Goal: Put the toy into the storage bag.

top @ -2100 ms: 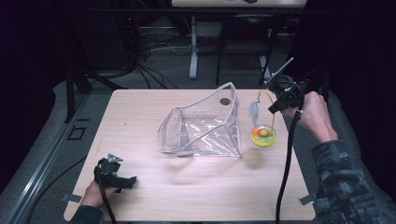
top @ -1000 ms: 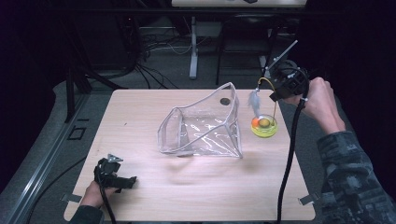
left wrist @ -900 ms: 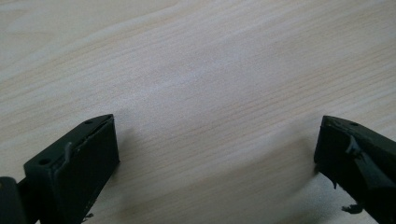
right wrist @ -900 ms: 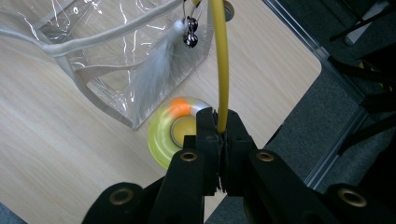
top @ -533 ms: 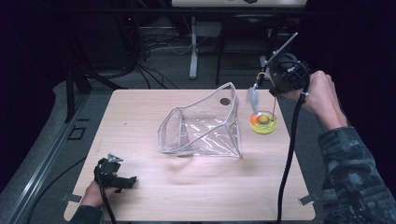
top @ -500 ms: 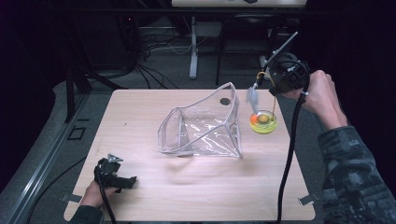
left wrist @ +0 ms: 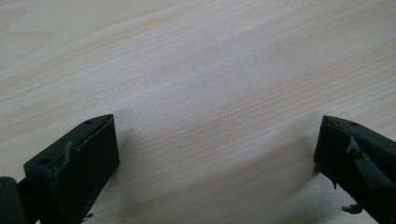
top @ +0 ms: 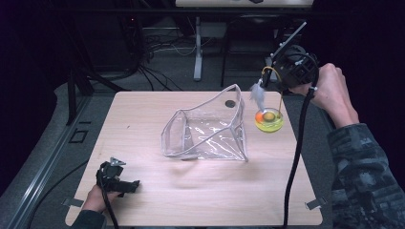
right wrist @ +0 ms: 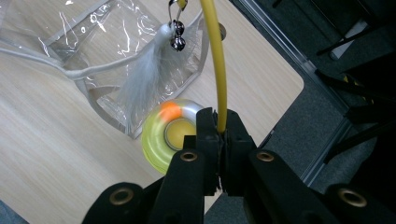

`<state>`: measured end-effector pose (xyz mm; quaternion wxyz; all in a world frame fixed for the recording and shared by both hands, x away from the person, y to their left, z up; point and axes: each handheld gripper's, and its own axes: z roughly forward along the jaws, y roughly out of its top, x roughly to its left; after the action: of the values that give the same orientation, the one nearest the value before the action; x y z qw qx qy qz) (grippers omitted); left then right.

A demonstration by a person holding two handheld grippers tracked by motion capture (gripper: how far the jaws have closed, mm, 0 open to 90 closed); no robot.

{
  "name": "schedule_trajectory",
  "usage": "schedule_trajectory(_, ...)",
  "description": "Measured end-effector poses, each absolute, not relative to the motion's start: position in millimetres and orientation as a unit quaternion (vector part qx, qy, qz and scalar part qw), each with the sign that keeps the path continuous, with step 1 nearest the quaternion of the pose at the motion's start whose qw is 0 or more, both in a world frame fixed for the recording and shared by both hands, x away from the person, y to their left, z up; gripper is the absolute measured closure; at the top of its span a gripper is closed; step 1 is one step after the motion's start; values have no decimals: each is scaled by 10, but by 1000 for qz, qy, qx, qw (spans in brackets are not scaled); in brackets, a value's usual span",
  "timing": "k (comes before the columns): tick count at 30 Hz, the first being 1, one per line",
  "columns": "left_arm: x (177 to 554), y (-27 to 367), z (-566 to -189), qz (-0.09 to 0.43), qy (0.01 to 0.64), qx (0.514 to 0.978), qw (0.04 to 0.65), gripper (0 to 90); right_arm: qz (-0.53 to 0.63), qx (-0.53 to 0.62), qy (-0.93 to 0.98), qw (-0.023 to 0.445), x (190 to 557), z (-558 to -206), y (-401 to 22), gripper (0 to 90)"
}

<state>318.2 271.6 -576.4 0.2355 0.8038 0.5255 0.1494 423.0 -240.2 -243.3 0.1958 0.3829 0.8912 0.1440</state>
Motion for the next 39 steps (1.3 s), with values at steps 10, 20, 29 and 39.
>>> schedule_trajectory(10,3181,2715,-5764,149,525,804,236,0,150,382,889,205,4200,-2272,-2386,880)
schedule_trajectory(20,3181,2715,-5764,149,525,804,236,0,157,378,887,215,4168,-2126,-2346,880)
schedule_trajectory(29,3181,2715,-5764,149,525,804,236,0,158,370,888,224,4162,-1997,-2269,880)
schedule_trajectory(39,3182,2713,-5763,149,525,804,235,0,171,364,886,232,4163,-1845,-2174,880)
